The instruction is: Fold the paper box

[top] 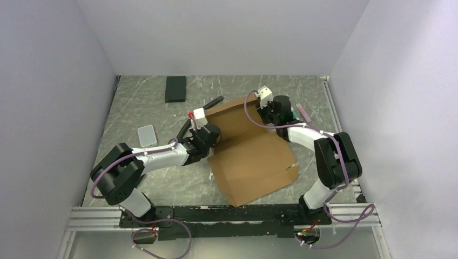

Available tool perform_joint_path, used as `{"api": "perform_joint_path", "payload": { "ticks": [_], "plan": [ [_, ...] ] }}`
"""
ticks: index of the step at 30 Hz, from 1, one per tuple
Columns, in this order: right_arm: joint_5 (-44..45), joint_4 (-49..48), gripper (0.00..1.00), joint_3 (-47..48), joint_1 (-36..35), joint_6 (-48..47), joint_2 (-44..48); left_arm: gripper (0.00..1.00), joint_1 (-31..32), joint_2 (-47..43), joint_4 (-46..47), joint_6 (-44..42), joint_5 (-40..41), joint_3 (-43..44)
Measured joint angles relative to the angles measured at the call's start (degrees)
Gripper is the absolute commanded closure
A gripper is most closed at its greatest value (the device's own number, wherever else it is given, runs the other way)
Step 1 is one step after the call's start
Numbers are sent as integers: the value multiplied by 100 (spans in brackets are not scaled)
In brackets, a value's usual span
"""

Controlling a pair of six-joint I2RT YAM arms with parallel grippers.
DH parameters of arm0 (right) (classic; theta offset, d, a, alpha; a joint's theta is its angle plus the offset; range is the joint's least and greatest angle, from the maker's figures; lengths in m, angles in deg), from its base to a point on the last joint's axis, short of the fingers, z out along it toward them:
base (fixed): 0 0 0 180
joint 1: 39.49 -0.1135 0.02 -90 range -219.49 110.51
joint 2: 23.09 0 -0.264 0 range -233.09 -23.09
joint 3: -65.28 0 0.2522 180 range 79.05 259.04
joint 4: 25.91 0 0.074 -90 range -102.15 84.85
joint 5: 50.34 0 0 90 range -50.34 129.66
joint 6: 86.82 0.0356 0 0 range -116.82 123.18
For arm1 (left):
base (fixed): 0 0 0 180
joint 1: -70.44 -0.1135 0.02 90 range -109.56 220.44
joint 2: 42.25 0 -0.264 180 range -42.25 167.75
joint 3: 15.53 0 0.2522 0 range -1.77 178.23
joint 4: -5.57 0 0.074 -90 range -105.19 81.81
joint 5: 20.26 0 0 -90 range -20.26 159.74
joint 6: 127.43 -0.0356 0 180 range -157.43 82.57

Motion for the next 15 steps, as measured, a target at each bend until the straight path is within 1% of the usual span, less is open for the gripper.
{"api": "perform_joint_path", "payload": {
  "ticks": [4, 8, 11, 15],
  "plan": [
    [-127, 4, 54, -52, 127, 151, 188, 100, 0, 85, -66, 118, 20, 103],
    [-293, -4, 49, -52, 260, 319, 380, 100, 0, 133, -105, 201, 9, 168],
    [-424, -11, 49, -52, 326, 417, 459, 100, 4, 162, -111, 216, 7, 210],
    [-494, 0, 58, -52, 350, 507, 461, 100, 4, 199, -140, 286, 7, 232]
  ]
}}
